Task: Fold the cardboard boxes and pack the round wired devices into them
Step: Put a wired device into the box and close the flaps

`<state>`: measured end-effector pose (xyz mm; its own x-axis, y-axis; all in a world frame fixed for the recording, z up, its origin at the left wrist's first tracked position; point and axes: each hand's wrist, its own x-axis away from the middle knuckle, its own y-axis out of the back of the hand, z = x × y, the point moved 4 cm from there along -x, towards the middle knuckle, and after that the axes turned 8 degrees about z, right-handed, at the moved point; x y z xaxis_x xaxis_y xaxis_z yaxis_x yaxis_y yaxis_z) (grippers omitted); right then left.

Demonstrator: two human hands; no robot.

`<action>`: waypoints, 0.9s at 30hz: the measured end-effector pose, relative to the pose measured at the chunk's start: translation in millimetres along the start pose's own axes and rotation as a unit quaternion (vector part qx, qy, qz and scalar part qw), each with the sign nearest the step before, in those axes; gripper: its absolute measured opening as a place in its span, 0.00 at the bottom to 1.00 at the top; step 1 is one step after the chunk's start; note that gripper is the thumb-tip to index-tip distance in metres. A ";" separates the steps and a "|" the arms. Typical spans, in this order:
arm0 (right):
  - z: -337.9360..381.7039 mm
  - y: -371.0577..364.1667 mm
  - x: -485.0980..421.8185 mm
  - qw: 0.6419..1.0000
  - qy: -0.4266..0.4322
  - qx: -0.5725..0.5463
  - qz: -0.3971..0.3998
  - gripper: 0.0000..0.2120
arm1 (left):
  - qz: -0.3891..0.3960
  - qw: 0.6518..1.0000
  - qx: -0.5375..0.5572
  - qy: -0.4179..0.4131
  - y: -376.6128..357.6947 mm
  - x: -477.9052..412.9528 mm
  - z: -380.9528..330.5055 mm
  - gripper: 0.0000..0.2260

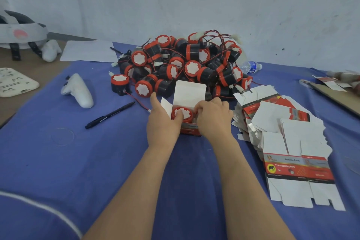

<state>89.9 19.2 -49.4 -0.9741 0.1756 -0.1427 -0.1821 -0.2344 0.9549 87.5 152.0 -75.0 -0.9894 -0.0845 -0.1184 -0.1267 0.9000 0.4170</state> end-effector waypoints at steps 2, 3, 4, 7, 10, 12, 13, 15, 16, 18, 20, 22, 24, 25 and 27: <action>3.4 1.5 1.8 1.000 0.000 0.010 -0.019 0.13 | -0.001 1.000 -0.002 -0.003 -0.2 0.4 -0.2 0.37; 5.4 2.0 3.3 0.999 0.003 0.010 -0.033 0.13 | -0.002 1.000 -0.004 -0.004 -0.2 0.4 -0.3 0.37; 7.2 2.2 5.2 0.999 0.009 0.005 -0.047 0.13 | -0.002 1.000 -0.008 -0.004 -0.2 0.5 -0.3 0.37; 8.9 4.5 9.8 0.997 0.022 -0.023 -0.069 0.14 | -0.001 1.000 -0.013 -0.001 0.1 1.1 -1.4 0.36; 6.8 6.4 11.0 0.997 0.031 -0.020 -0.061 0.15 | -0.001 1.000 -0.010 0.000 0.4 1.4 -2.0 0.36; 4.7 7.2 10.2 0.998 0.025 -0.034 -0.051 0.15 | -0.001 1.000 -0.008 0.000 0.2 1.4 -1.8 0.37; 3.5 7.1 9.5 0.997 0.018 -0.050 -0.054 0.14 | -0.001 1.000 -0.006 -0.002 -0.1 1.4 -1.5 0.37; 1.5 6.3 8.3 0.994 0.003 -0.082 -0.067 0.11 | -0.002 1.000 -0.004 -0.003 -0.1 1.1 -1.3 0.37; 1.2 5.6 8.1 0.993 -0.003 -0.092 -0.069 0.09 | -0.003 1.000 -0.003 -0.004 -0.2 1.0 -1.1 0.37; 1.0 3.7 7.6 0.992 -0.011 -0.106 -0.063 0.08 | -0.005 1.000 -0.005 -0.005 -0.4 1.2 -0.9 0.37; 1.0 2.3 7.4 0.992 -0.011 -0.111 -0.059 0.09 | -0.007 1.000 -0.008 -0.004 -0.3 1.9 -1.1 0.37; 1.3 3.1 8.3 0.992 -0.009 -0.110 -0.063 0.10 | -0.009 1.000 -0.005 -0.007 -0.3 2.4 -1.1 0.37; 2.1 5.7 9.4 0.992 -0.003 -0.102 -0.069 0.12 | -0.012 1.000 0.000 -0.009 -0.2 2.2 -1.1 0.37; 2.6 7.3 9.7 0.993 0.001 -0.097 -0.069 0.13 | -0.013 1.000 0.002 -0.010 -0.1 1.8 -1.2 0.37; 2.6 10.7 10.2 0.994 0.008 -0.095 -0.062 0.12 | -0.015 1.000 0.004 -0.011 -0.3 0.9 -1.3 0.37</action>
<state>78.4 21.0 -40.0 -0.9446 0.1990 -0.2611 -0.3207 -0.3884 0.8639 86.5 151.1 -74.1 -0.9832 -0.1024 -0.1508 -0.1560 0.9008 0.4053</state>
